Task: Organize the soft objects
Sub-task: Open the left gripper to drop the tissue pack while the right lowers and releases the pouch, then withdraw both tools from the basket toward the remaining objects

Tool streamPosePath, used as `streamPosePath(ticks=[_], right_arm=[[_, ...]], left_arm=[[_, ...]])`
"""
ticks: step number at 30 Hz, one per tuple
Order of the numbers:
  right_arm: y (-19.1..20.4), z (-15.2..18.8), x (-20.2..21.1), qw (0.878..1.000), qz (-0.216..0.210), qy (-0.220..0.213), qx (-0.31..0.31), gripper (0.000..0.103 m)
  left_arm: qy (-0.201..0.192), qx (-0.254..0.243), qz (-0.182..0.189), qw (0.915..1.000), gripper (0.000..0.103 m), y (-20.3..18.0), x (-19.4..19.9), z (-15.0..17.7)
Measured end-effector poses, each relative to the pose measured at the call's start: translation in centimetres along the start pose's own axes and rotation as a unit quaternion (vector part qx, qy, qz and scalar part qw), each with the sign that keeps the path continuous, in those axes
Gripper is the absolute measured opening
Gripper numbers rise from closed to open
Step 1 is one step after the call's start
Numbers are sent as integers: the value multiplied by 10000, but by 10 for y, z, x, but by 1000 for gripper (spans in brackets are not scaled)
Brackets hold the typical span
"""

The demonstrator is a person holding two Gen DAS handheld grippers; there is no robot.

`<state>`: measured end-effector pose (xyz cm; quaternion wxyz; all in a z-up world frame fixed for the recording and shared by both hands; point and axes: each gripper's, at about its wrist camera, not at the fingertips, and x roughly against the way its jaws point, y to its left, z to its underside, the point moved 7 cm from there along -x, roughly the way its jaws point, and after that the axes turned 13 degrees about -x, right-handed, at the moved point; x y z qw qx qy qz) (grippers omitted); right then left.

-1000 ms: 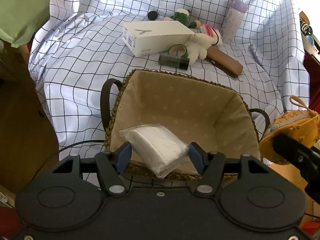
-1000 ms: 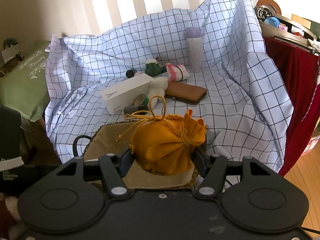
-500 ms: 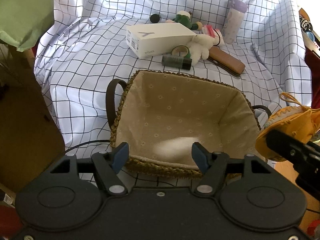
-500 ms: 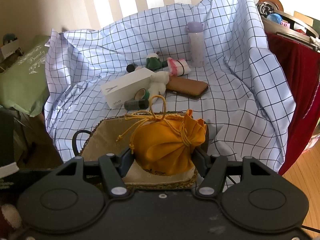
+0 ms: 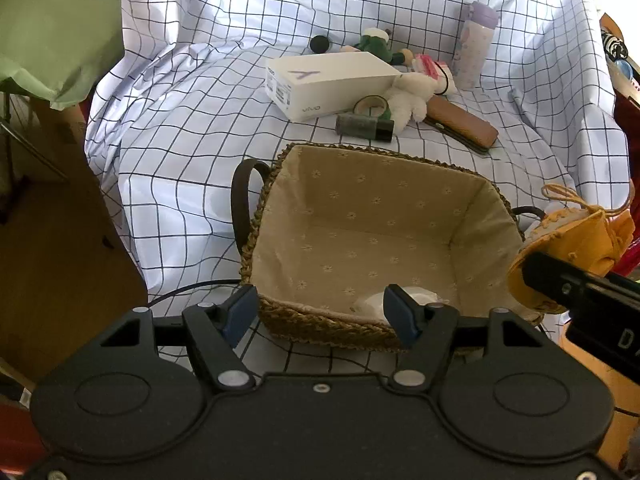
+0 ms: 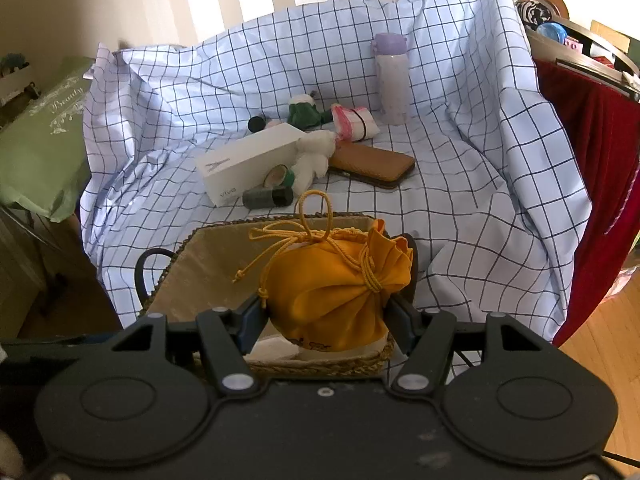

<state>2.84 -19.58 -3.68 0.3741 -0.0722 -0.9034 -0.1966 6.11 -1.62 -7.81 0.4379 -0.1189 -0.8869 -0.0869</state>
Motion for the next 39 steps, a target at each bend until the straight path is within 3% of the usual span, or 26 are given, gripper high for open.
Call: streamPosePath(ticks=[9,13,39], right_arm=[[1,2,-5,10000,-4,69,9,67],[1,3,-4,10000,6,29,45,67],[-1,5,-2,10000,46,18,15,67]], left_arm=[[29,-24,-10,10000,65,0,0,2],[22,-29,-15,10000,72,0,0,1],[13,-37,-159,9999,72,3,2,1]])
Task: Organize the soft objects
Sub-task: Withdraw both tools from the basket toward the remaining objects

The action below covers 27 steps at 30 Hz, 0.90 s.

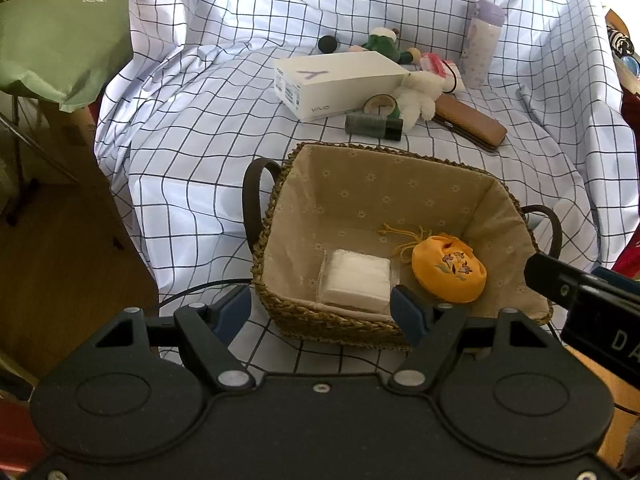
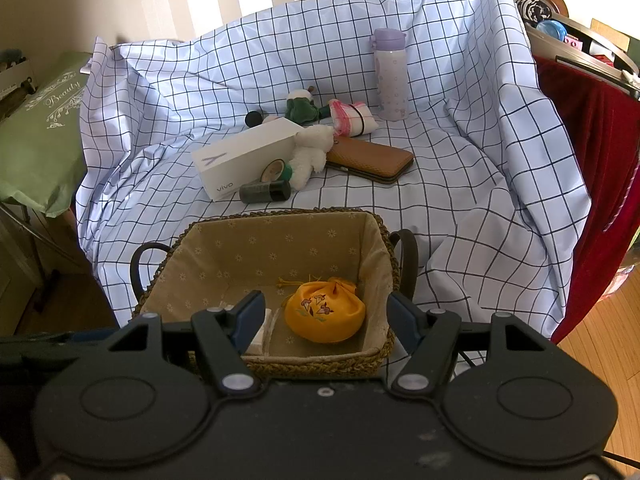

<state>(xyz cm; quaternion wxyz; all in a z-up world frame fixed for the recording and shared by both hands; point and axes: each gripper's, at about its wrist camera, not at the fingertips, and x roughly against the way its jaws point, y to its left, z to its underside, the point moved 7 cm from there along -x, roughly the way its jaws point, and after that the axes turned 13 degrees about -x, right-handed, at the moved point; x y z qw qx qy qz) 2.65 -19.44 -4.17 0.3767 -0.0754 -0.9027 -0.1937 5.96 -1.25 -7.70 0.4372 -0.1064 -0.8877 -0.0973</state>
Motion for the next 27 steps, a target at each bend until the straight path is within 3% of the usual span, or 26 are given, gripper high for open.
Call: streamPosePath(ticks=[27], right_arm=[[-4,2,-1,10000,10,40,-13,67]], left_arm=[[-28,43,-131,9999,73,6,2,-3]])
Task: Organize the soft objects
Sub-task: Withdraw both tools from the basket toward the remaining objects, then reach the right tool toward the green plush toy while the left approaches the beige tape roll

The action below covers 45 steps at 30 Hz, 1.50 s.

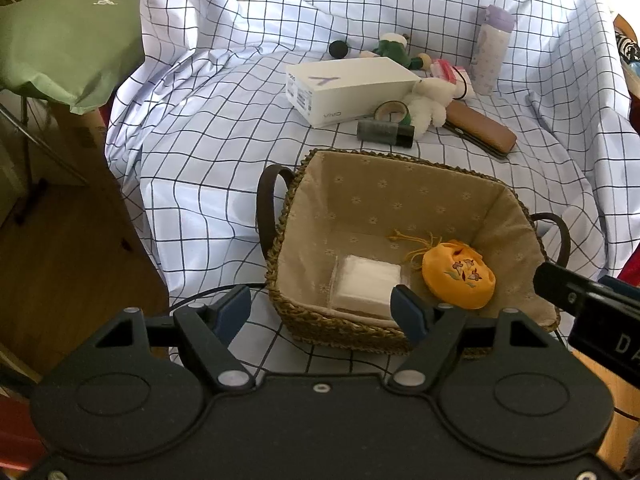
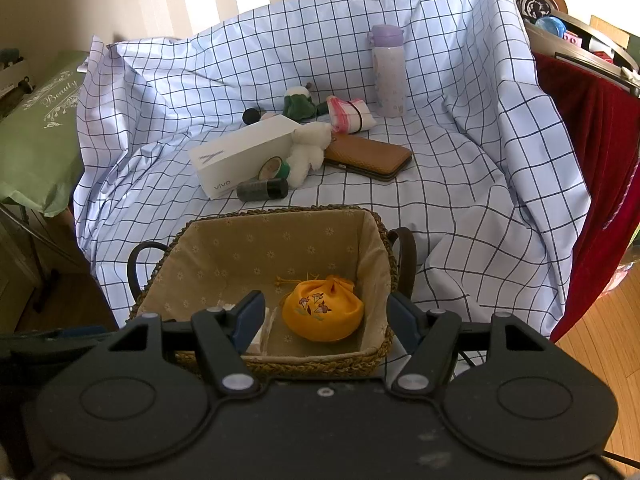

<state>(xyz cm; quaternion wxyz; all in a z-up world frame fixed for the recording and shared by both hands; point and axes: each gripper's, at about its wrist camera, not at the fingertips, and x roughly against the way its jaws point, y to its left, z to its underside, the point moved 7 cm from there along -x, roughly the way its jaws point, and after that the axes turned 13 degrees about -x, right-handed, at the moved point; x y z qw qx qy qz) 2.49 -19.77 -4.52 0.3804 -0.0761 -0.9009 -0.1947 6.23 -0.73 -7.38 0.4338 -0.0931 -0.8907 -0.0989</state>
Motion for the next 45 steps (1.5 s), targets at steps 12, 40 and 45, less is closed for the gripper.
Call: streamPosePath(ticks=[12,40,45], right_arm=[[-1,3,-5,10000,-1,78,11,68],[11,-48,-49,9992,198,181,293,71],[20,-73,-67,9989,192,153,399,71]], left_arm=[[-6,-11,-84,10000,73,3,1,0],[13,-266,-130,9996,74,11,-18,-54],[-36,-297,-143,9995,74,20,-28,-79]])
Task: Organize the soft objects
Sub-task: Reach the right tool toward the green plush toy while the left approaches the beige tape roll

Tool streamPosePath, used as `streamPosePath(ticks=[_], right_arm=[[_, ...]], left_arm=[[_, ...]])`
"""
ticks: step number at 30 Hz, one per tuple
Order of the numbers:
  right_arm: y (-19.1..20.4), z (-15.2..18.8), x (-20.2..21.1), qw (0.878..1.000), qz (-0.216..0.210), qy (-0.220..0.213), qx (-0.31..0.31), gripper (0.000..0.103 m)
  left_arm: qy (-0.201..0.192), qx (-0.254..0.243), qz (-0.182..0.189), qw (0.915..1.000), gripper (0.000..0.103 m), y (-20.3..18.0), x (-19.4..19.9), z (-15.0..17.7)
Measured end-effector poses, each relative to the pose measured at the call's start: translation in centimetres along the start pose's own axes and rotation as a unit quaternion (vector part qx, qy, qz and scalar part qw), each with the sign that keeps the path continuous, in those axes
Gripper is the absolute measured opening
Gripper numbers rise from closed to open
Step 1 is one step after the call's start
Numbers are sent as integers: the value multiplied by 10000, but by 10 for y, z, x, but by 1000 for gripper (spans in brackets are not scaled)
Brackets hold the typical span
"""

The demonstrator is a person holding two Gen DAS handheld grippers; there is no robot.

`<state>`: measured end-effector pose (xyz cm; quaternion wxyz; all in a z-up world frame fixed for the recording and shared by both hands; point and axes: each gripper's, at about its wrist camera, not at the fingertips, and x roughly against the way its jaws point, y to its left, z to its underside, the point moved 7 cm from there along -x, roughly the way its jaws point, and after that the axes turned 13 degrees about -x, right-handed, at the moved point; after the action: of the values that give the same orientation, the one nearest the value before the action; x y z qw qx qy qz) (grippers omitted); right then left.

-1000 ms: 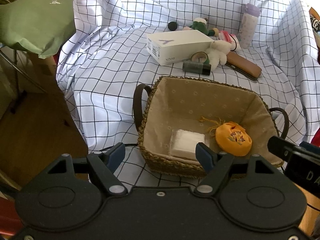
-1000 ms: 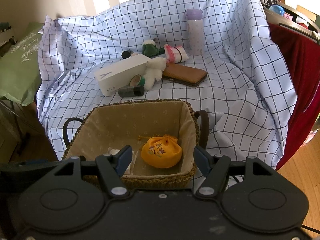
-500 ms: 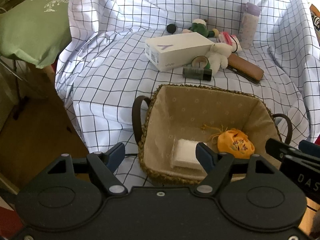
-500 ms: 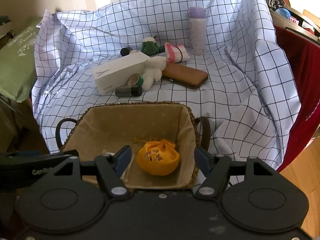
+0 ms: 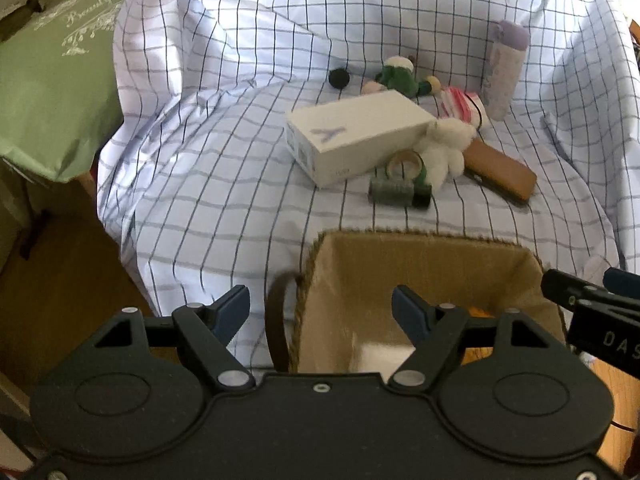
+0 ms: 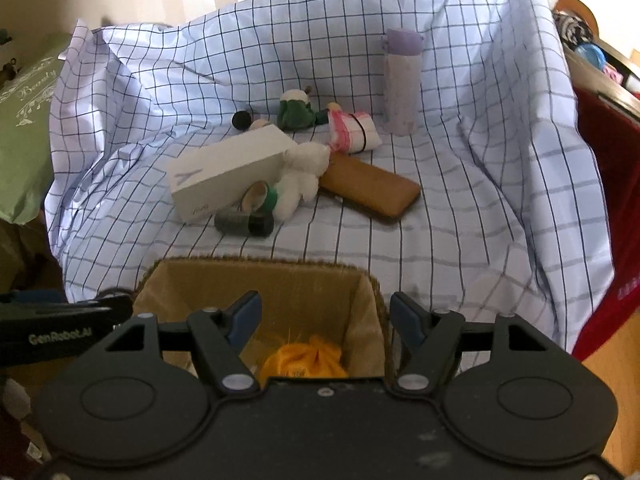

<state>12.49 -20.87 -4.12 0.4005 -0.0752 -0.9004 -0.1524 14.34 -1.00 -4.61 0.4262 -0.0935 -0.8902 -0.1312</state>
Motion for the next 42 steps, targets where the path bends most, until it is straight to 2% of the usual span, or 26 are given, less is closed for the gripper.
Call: streamPosePath(ticks=[8,13,17,25,32,37,42], right_arm=[[21,-53,-27,9995,-167,-158,234,72],[34,-89,-50,9988,-271,-269,316,72],[45,-116,-73,9983,-305,-344,358,72],[64,-171,-126,9964,-150,-500,664,72],[76,-202,-182,9971,-173,-203,717,72],[80,-222,-217,9979,-27,-132,626,72],[78,-235,-234,9982,17,-135,578,72]], left_arm=[[-109,-207,-125,9996,74,15,-24,-47],[-106,-295,-28,9995,75,22,-46,-79],[-182,-409,-147,9989,76,30,-66,-108],[-152,-319,-222,9991,76,54,-114,-162],[107,-363,-198,9991,76,60,-166,-205],[388,-423,86,9983,76,50,-199,-221],[617,-376,605,9955,76,28,-232,-235]])
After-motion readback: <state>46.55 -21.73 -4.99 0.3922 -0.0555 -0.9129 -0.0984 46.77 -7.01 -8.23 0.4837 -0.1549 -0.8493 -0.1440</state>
